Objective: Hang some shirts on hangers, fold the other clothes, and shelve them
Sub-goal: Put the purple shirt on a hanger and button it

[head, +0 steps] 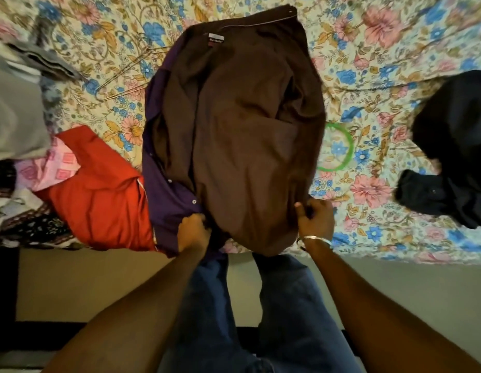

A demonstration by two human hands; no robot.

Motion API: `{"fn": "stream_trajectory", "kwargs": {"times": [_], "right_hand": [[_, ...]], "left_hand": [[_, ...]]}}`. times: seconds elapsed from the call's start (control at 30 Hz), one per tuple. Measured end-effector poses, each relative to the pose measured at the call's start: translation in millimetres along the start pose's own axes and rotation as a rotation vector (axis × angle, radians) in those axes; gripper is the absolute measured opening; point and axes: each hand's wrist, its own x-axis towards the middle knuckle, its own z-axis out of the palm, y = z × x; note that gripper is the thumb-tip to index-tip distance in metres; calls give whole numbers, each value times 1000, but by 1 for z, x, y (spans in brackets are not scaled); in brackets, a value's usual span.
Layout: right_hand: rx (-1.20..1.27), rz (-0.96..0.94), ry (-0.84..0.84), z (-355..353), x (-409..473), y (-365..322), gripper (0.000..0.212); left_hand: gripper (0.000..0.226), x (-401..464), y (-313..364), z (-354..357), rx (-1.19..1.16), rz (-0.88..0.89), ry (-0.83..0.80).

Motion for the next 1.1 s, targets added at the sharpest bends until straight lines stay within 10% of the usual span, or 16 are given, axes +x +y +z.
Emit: {"fn": "stream_trajectory", "kwargs": {"times": [0.3,0.67,0.83,0.9,1.1], "right_hand": [[150,157,-162,-5,-26,10,33],[215,-251,273,-17,-72,2,18],[646,711,-91,-3,-49,27,20],[549,815,-37,-10,-42,33,24],[187,337,115,-15,-42,26,21]], "left_hand": [[26,-10,-20,6,-127,47,31],[13,-69,63,-16,-505,486,23],[21,-73,72,-6,-562,363,-186],[16,-69,72,-3,-575,298,-207],[9,-56,74,-5,-540,254,-165]]}}
